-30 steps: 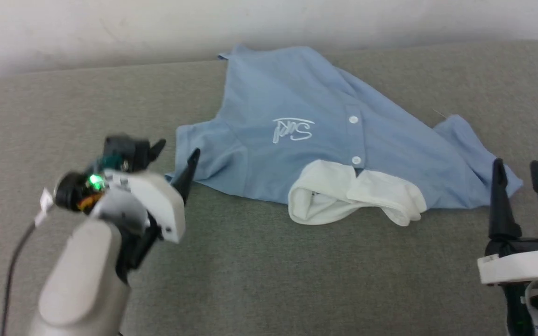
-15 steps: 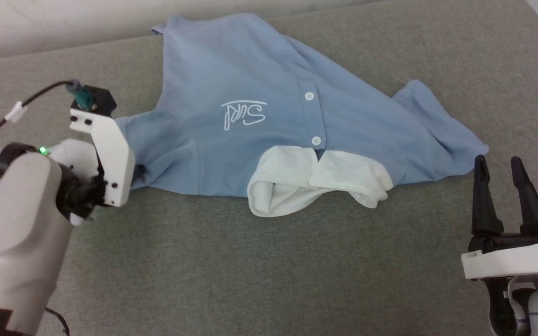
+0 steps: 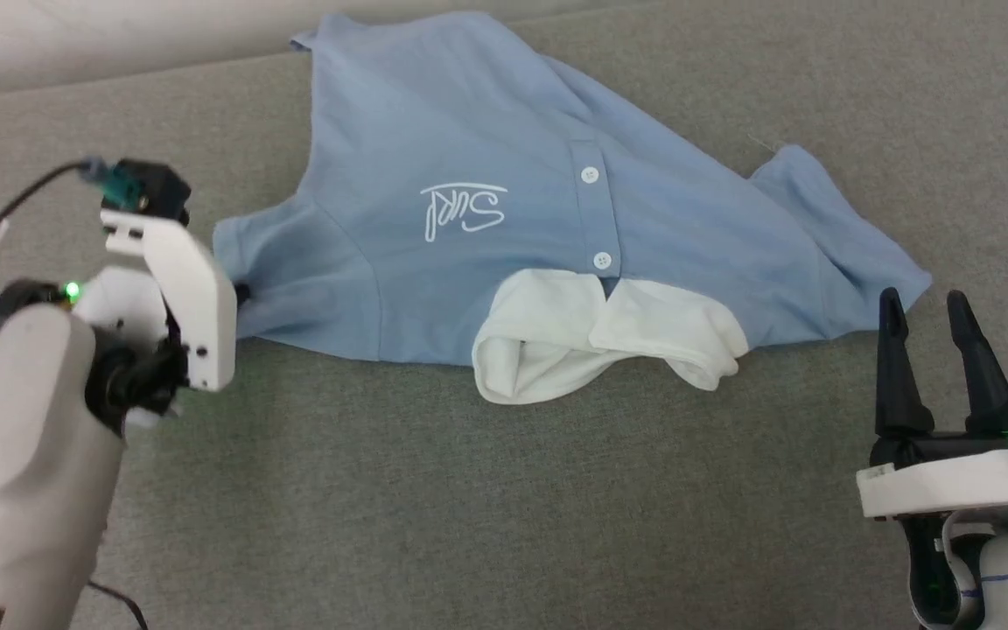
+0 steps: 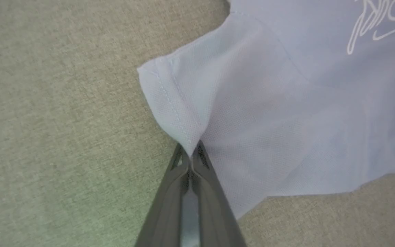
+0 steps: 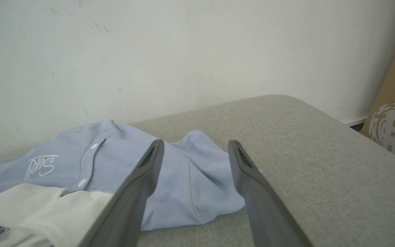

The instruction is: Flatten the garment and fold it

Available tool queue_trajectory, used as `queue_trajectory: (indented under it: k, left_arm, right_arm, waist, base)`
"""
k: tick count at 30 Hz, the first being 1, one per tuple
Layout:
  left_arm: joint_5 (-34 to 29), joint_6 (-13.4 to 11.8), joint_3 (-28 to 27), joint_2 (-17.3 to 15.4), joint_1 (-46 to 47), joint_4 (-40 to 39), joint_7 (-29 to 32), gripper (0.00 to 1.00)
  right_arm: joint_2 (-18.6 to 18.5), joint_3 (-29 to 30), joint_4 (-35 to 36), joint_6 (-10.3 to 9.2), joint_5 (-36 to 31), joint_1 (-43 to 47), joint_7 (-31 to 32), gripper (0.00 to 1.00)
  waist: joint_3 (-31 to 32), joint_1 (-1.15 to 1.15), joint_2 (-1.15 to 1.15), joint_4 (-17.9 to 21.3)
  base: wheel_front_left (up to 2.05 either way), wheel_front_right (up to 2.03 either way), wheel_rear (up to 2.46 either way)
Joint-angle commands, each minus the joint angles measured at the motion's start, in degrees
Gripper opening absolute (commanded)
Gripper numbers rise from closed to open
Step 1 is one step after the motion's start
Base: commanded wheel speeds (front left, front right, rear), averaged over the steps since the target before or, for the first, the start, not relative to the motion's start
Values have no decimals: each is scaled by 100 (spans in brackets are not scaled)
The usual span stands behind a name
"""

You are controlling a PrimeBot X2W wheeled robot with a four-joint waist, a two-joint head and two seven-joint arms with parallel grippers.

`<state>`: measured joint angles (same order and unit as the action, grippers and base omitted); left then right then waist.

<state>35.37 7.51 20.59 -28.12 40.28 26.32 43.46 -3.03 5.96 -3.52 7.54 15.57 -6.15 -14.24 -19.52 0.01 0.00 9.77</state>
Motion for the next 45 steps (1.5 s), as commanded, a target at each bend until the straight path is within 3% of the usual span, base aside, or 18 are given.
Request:
queue_trajectory:
  k: [1, 4, 8, 18, 22, 28, 38, 45]
  left_arm:
    - [72, -4, -58, -15, -396, -76, -235, 0]
    - [207, -18, -244, -41, -887, -549, -726, 0]
    - [456, -154, -390, -34, -1679, -1560, -895, 0]
    - [1314, -691, -849, -473, -3808, -4568, -349, 0]
    - [1572, -831, -1283, -599, -4142, -5293, -408, 0]
    - [984, -744, -1502, -885, -3658, -4496, -763, 0]
    - [7, -380, -845, -691, -2279, -2183, -1482, 0]
    - [-271, -245, -590, -610, -1734, -1113, -1808, 0]
  right_arm:
    - [14, 43, -20, -5, -61, -40, -43, 100]
    - [14, 138, -51, -5, -113, 55, -45, 100]
    - [15, 315, -52, -5, -170, 245, -1, 100]
    - [15, 413, 54, -5, -258, 397, 224, 100]
    - [15, 452, 71, -5, -290, 393, 271, 100]
    - [15, 388, 58, -5, -324, 279, 343, 100]
    - [15, 197, 61, -5, -301, -27, 315, 100]
    - [15, 111, -20, -5, -255, -139, 240, 100]
  waist:
    - [199, -1, 0, -143]
    - [452, -1, 0, -314]
    - [800, -1, 0, -644]
    - [1149, -1, 0, -961]
    - [1102, -1, 0, -943]
    - [907, -1, 0, -811]
    - [389, -1, 0, -447]
    - [152, -1, 0, -304]
  base:
    - [0, 0, 0]
    - [0, 0, 0]
    - [0, 0, 0]
    - [0, 0, 0]
    - [0, 0, 0]
    - [0, 0, 0]
    - [0, 0, 0]
    - [0, 0, 0]
